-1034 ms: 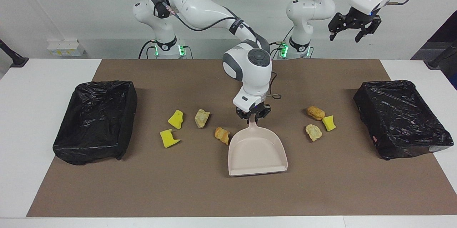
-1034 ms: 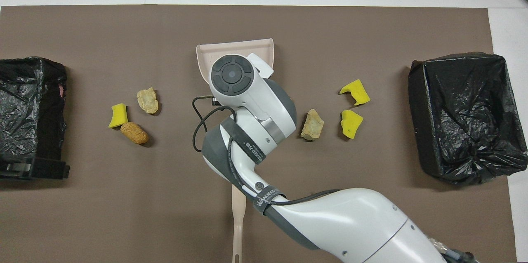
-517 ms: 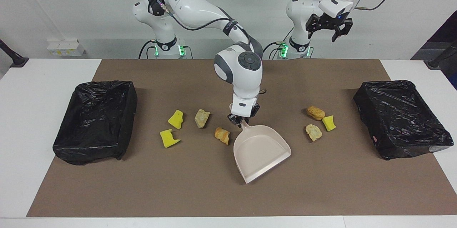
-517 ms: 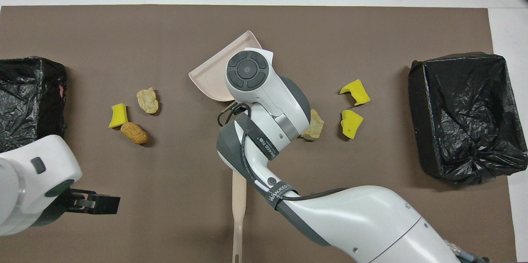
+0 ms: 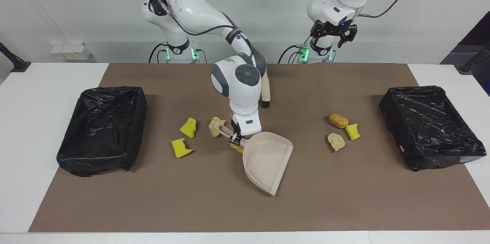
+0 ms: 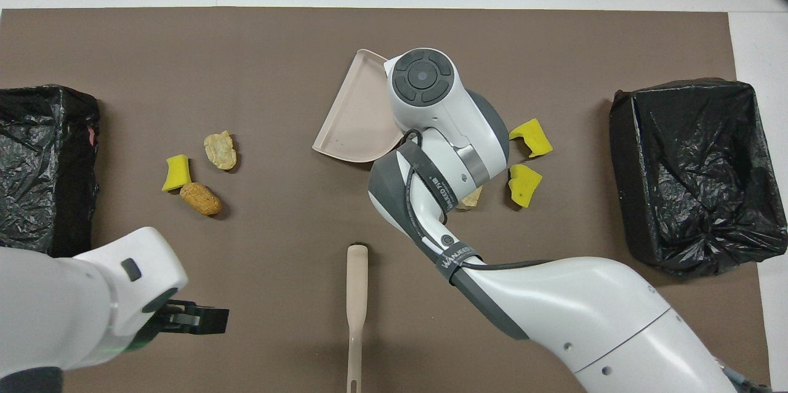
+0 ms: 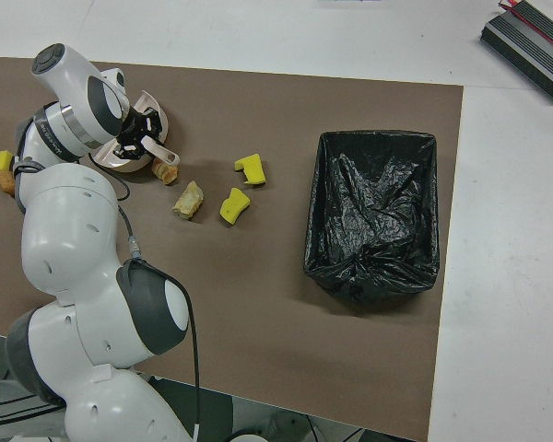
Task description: Sweep and dump trash in bin
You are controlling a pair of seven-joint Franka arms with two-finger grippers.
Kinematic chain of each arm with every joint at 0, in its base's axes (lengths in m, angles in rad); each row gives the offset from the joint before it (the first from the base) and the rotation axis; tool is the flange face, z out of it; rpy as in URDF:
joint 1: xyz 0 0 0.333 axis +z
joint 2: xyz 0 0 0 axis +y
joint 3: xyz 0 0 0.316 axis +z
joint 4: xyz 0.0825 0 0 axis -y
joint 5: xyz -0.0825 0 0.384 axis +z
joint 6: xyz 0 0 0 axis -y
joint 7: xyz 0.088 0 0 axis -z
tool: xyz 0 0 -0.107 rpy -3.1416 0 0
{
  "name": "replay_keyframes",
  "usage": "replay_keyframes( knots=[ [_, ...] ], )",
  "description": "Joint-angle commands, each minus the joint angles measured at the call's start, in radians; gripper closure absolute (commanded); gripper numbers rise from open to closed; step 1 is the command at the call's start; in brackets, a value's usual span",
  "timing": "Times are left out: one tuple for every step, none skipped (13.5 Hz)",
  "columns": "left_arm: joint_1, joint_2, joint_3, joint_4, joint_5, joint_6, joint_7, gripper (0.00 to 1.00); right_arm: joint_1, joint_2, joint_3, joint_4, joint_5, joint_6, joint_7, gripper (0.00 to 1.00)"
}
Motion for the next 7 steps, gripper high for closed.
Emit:
replay_keyframes(
  knots=[
    [-0.171,-0.036,0.013,-0.141,-0.01,0.163,-0.186,0.0,-0.019,-0.036,0.011,-0.045,-0.026,-0.044,-0.144,1.0],
    [-0.211,-0.034,0.013,-0.162,-0.01,0.196,-0.224,0.0,-0.028,-0.036,0.011,-0.043,-0.039,-0.049,-0.212,1.0],
    [-0.248,-0.033,0.013,-0.185,-0.011,0.225,-0.264,0.0,-0.041,-0.036,0.011,-0.043,-0.047,-0.05,-0.267,1.0],
    [-0.294,-0.033,0.013,-0.211,-0.011,0.254,-0.314,0.0,-0.06,-0.038,0.012,-0.045,-0.049,-0.055,-0.313,1.0],
    [-0.35,-0.025,0.013,-0.237,-0.011,0.282,-0.359,0.0,-0.068,-0.038,0.011,-0.043,-0.049,-0.058,-0.349,1.0],
    [-0.4,-0.011,0.013,-0.266,-0.011,0.334,-0.405,0.0,-0.074,-0.038,0.011,-0.043,-0.052,-0.067,-0.375,1.0],
    [-0.449,0.005,0.013,-0.308,-0.011,0.401,-0.472,0.0,-0.081,-0.039,0.011,-0.045,-0.065,-0.076,-0.412,1.0]
  ],
)
